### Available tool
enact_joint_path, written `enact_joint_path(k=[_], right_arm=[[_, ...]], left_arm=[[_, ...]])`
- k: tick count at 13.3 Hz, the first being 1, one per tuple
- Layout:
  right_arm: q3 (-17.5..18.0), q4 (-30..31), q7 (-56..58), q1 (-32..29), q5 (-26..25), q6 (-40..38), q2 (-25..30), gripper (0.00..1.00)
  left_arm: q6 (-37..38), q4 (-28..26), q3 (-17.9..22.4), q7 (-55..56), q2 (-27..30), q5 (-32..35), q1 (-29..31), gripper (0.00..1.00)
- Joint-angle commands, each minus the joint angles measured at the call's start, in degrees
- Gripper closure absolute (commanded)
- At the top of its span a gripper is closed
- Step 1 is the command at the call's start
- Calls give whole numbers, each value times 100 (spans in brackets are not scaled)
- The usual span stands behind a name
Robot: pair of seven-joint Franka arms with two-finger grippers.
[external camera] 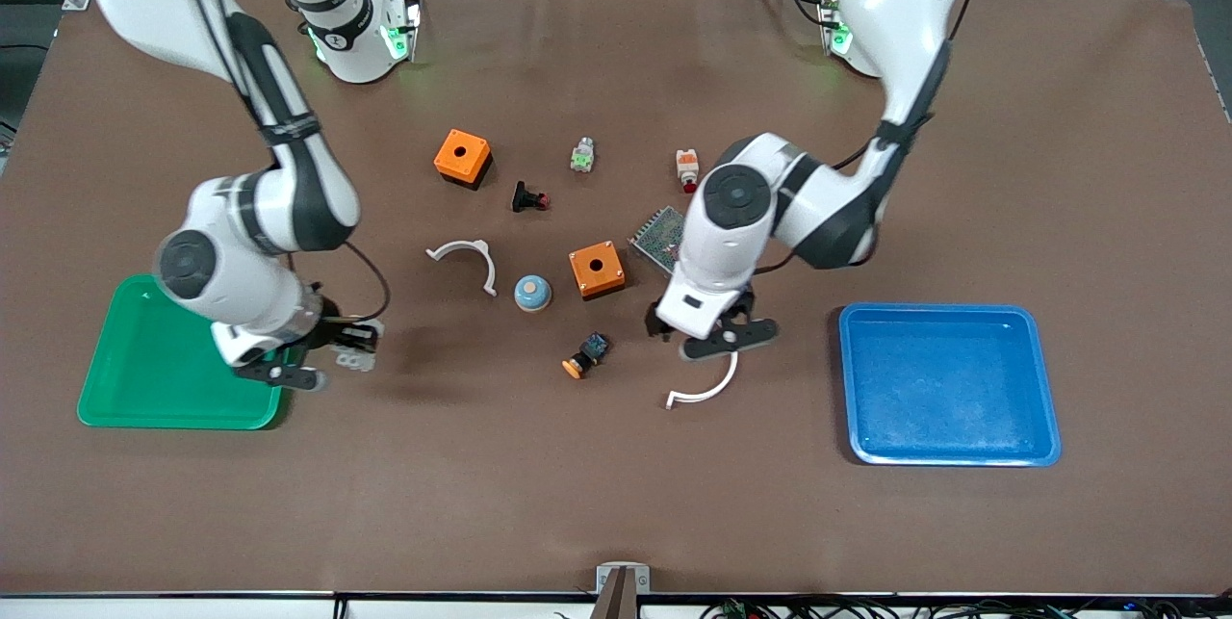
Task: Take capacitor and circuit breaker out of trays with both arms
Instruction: 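Set the capacitor beside the white arc while the right gripper lifts the breaker, then raise the left gripper away while the right gripper carries the breaker toward the dome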
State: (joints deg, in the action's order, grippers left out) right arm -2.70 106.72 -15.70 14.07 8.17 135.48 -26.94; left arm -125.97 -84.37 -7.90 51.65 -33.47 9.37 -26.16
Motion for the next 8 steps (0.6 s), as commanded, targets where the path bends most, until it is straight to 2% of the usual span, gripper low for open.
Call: enact_joint_path(k=[1,4,8], right_arm=[[-63,60,-160,235,70,285,-118,100],[-63,-54,-670,534,71,715,-547,100],[-63,-458,-1198,825,53,725,-1023,100]], left_arm=[[641,-177,-9,-531,848,100,364,0],[1817,-177,-9,-1558,1552,100,786,0],[2926,-177,-27,-2299,2413,30,1367,0]])
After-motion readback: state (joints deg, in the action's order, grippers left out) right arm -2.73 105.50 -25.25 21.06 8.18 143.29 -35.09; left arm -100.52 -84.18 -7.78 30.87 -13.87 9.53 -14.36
